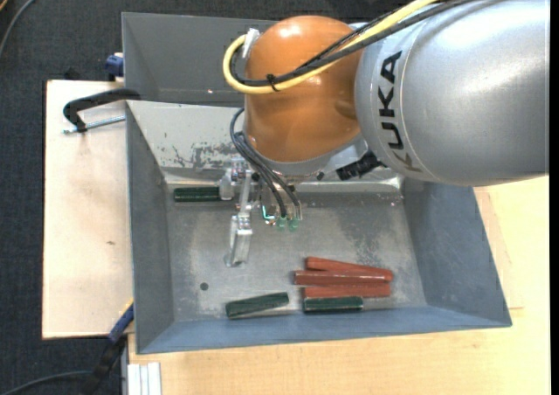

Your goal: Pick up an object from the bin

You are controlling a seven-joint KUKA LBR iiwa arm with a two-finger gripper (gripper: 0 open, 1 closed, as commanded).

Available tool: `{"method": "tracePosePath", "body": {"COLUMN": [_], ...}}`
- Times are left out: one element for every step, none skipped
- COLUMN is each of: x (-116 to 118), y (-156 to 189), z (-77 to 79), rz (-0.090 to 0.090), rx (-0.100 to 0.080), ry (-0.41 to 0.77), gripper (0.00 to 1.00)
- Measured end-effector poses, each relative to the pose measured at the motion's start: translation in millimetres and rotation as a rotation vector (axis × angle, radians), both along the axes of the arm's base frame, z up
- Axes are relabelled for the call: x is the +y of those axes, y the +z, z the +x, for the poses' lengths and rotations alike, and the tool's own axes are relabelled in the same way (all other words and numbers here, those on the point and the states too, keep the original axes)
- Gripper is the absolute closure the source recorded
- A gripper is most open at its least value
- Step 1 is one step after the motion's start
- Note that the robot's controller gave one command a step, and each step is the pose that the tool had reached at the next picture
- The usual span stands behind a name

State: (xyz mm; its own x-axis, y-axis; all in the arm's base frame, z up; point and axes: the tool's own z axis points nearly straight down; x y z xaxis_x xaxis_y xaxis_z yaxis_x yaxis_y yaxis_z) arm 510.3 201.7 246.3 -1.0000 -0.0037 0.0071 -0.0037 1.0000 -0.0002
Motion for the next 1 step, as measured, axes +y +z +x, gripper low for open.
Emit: {"method": "tracePosePath", "body": {"x": [-83.5], "y": [-123.2], "z": [-6.3], "rz": [-0.003], "rx": [0.001], "ry": [0.064], "gripper": [0.00]}}
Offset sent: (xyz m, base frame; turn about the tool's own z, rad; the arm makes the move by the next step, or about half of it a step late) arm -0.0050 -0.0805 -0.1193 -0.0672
